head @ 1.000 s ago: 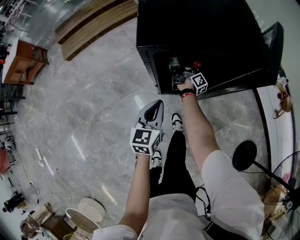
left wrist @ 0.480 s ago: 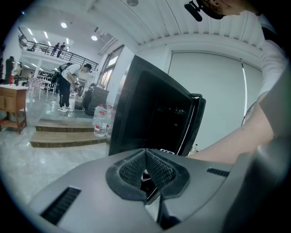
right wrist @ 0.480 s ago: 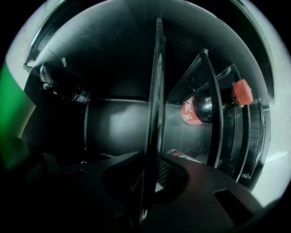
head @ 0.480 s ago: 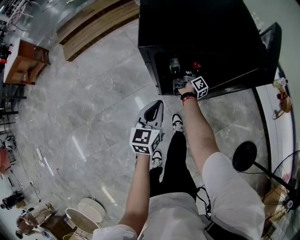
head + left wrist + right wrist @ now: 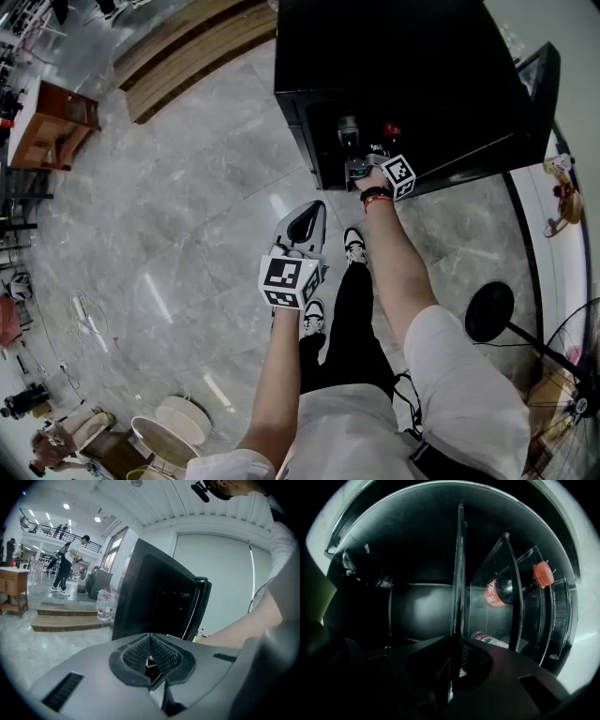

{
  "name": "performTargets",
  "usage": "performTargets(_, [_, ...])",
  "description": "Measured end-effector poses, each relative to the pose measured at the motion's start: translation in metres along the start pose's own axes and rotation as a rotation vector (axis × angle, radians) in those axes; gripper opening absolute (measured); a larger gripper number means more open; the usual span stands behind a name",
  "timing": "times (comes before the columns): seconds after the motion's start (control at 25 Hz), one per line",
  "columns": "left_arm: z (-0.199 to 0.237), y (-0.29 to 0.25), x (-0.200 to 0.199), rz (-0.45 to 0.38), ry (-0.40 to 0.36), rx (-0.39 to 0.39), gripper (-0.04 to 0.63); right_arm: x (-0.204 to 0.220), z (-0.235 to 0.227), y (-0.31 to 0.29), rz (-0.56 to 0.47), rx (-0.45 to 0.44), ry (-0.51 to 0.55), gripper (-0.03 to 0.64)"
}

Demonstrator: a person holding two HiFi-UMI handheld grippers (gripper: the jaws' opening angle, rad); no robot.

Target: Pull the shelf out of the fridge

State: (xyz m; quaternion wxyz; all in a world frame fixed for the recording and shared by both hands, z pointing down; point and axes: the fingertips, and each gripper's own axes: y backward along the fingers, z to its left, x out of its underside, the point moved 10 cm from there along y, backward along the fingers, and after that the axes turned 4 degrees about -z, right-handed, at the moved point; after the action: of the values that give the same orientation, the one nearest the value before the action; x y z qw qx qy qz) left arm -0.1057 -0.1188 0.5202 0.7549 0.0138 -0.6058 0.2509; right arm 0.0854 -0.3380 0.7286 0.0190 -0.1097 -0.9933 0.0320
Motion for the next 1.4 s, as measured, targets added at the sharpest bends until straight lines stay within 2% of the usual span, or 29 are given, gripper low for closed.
performTargets(0.88, [-0.011,0.0,-0.005,-0.007,0.006,0.026,0.018,0.001,-0.005,0.042,0.019,-0.016,-0.052,0.026])
performTargets(1.4, [-0.021,-0.005,0.006,0.003,0.033,0.036,0.018,0.0,-0.01,0.064,0.046,-0.033,-0.072,0.025])
